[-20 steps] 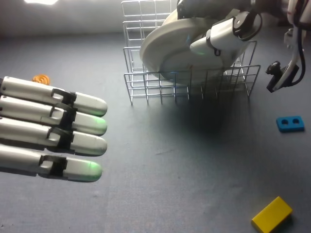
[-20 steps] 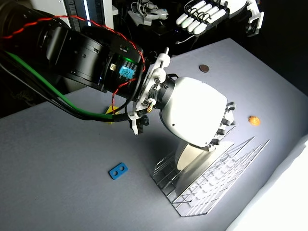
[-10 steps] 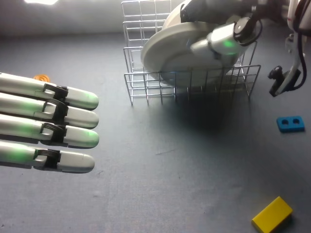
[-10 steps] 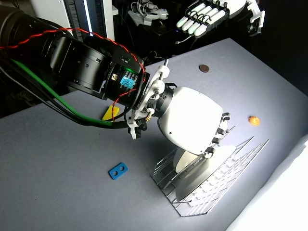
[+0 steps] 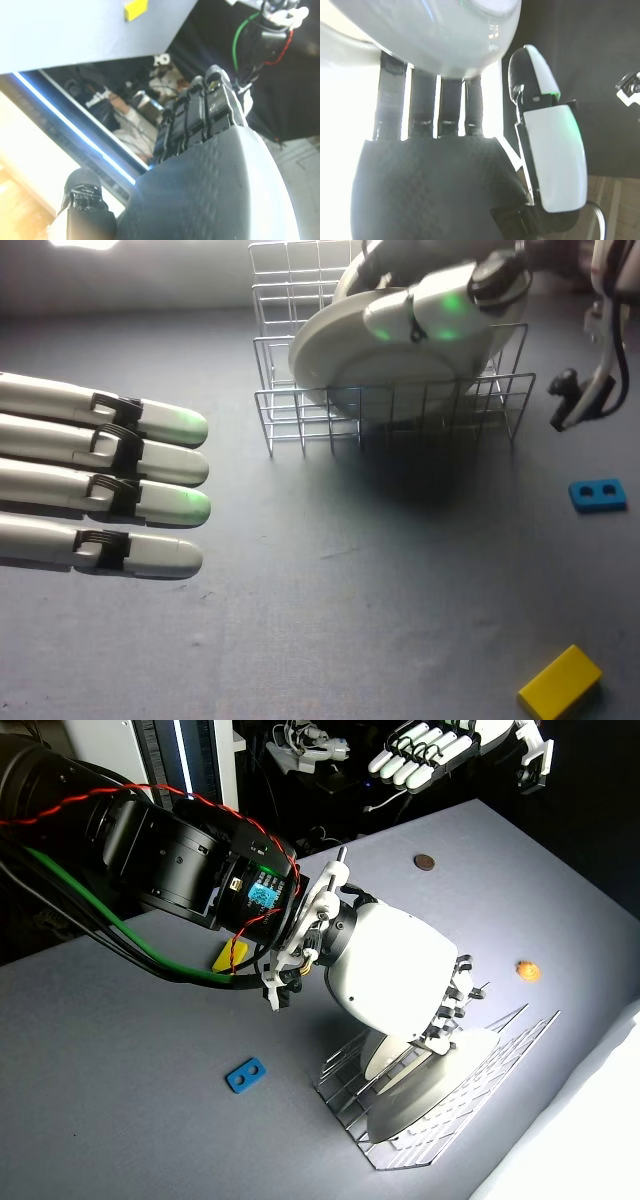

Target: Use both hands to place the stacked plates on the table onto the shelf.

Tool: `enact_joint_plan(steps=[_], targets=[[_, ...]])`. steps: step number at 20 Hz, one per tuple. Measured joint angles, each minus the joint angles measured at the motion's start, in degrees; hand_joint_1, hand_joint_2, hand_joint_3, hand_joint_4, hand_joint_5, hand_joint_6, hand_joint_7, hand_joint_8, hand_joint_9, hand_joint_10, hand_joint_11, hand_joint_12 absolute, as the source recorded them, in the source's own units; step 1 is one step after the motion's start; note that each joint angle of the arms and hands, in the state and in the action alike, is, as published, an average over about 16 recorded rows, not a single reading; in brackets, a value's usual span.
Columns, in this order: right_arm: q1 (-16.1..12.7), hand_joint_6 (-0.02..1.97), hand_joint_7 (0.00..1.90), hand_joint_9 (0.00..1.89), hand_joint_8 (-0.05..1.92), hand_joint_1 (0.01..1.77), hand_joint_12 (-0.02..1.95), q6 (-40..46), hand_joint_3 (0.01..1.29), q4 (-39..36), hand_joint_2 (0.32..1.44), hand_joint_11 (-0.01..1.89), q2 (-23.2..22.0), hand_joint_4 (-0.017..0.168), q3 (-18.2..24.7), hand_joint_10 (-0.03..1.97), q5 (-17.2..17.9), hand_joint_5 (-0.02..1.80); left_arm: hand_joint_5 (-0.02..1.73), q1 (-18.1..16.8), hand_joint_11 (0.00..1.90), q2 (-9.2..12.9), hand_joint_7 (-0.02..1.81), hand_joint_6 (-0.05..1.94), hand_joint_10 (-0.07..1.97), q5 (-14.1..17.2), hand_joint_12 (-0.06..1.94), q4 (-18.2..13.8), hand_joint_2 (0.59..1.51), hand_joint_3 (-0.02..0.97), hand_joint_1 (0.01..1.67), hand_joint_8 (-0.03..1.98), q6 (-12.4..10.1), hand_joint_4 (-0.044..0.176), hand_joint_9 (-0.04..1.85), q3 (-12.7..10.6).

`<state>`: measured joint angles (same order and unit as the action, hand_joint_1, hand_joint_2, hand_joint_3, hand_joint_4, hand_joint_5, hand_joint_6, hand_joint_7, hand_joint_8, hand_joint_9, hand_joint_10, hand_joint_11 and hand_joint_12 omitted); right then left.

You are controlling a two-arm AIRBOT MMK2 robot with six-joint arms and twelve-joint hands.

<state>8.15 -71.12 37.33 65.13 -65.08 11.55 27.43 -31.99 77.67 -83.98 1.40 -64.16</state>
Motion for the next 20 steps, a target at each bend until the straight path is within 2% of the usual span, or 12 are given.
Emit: enact_joint_plan(steps=[5, 10, 12, 15, 20], targets=[[-1.6, 0.16, 0.90, 0.94, 0.04, 0.67, 1.13, 0.1, 0.01, -5.8, 1.27, 0.60, -2.4, -0.003, 3.6, 0.09, 1.0, 0.66, 0.02, 0.0, 0.02, 0.1, 0.02, 0.02, 0.01, 0.1, 0.01, 0.4, 1.074, 0.016, 0.01, 0.00, 0.1, 0.005, 0.02, 0.3], [-2.4, 0.14, 0.92, 0.97, 0.03, 0.57, 1.13, 0.3, 0.01, -14.3, 1.26, 0.62, -6.5, -0.001, 9.7, 0.09, 3.4, 0.68, 0.07, 0.0, 0.04, 0.1, 0.08, 0.02, 0.01, 0.2, 0.03, 0.5, 1.085, 0.016, 0.01, 0.00, 0.1, 0.005, 0.07, 0.5], [-2.2, 0.14, 0.95, 1.00, 0.03, 0.50, 1.14, 0.4, 0.01, -17.7, 1.26, 0.64, -8.5, 0.000, 12.5, 0.09, 4.3, 0.71, 0.17, 0.0, 0.08, 0.1, 0.19, 0.02, 0.06, 0.3, 0.14, 0.5, 1.098, 0.017, 0.01, 0.03, 0.2, 0.005, 0.16, 0.5], [-1.5, 0.19, 0.98, 1.02, 0.11, 0.41, 1.20, 0.5, 0.01, -22.4, 1.25, 0.68, -11.6, 0.000, 16.8, 0.17, 5.6, 0.76, 0.30, 0.1, 0.19, 0.1, 0.36, 0.14, 0.31, 0.3, 0.43, 0.6, 1.117, 0.016, 0.01, 0.21, 0.2, 0.005, 0.29, 0.5], [-0.7, 0.21, 1.03, 1.05, 0.15, 0.30, 1.22, 0.6, 0.01, -26.3, 1.23, 0.73, -14.3, 0.002, 20.8, 0.21, 7.0, 0.81, 0.44, 0.1, 0.28, 0.1, 0.52, 0.20, 0.45, 0.4, 0.63, 0.6, 1.138, 0.016, 0.01, 0.31, 0.2, 0.005, 0.42, 0.5]])
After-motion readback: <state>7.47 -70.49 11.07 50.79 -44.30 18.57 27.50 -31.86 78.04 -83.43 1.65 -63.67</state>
